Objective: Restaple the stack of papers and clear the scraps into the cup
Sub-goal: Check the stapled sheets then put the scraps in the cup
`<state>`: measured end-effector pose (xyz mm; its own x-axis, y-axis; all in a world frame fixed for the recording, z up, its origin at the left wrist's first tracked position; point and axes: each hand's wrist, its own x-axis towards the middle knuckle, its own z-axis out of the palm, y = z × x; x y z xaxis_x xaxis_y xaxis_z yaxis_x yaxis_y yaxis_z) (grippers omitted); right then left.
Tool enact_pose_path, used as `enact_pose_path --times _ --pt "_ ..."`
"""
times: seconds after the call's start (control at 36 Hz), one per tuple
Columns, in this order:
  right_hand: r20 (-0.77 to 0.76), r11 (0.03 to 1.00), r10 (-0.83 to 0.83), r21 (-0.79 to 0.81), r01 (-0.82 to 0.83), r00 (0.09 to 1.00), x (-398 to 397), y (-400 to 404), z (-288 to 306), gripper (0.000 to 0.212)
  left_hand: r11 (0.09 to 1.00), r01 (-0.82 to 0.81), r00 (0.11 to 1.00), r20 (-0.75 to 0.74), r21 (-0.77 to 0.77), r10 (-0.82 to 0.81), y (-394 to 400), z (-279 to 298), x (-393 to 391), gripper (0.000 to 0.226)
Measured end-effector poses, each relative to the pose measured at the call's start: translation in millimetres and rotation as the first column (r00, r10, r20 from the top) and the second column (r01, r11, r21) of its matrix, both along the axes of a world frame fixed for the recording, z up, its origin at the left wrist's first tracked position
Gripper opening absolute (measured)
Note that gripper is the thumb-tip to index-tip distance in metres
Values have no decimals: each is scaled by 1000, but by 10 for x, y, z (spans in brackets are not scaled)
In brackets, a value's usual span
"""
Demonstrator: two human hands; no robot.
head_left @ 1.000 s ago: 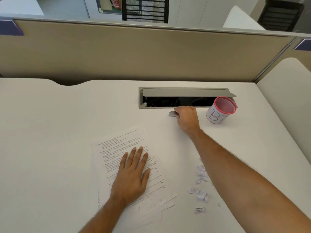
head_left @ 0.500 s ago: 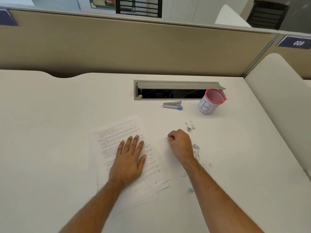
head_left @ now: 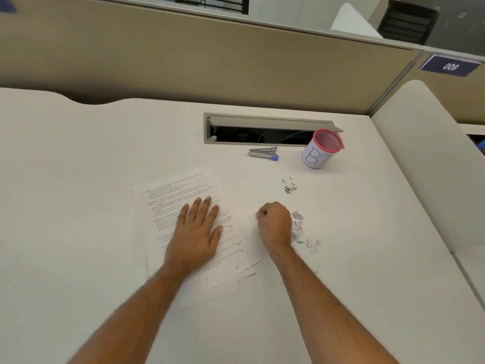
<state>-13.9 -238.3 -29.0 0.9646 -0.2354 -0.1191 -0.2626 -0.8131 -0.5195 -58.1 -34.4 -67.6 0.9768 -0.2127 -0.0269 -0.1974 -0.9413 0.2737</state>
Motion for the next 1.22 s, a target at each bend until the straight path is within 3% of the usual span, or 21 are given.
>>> enact_pose_path --times 0.33,0.58,1.22 --pt "43 993 78 -96 -74 996 -73 15 -89 21 1000 -5 1000 19 -8 5 0 -6 -11 64" --pt "155 994 11 103 -27 988 -126 -38 -141 21 1000 -9 1000 21 -2 9 -12 -12 -11 63" --pt "199 963 141 -255 -88 970 -105 115 -221 22 1000 -9 1000 27 8 9 -17 -34 -3 63"
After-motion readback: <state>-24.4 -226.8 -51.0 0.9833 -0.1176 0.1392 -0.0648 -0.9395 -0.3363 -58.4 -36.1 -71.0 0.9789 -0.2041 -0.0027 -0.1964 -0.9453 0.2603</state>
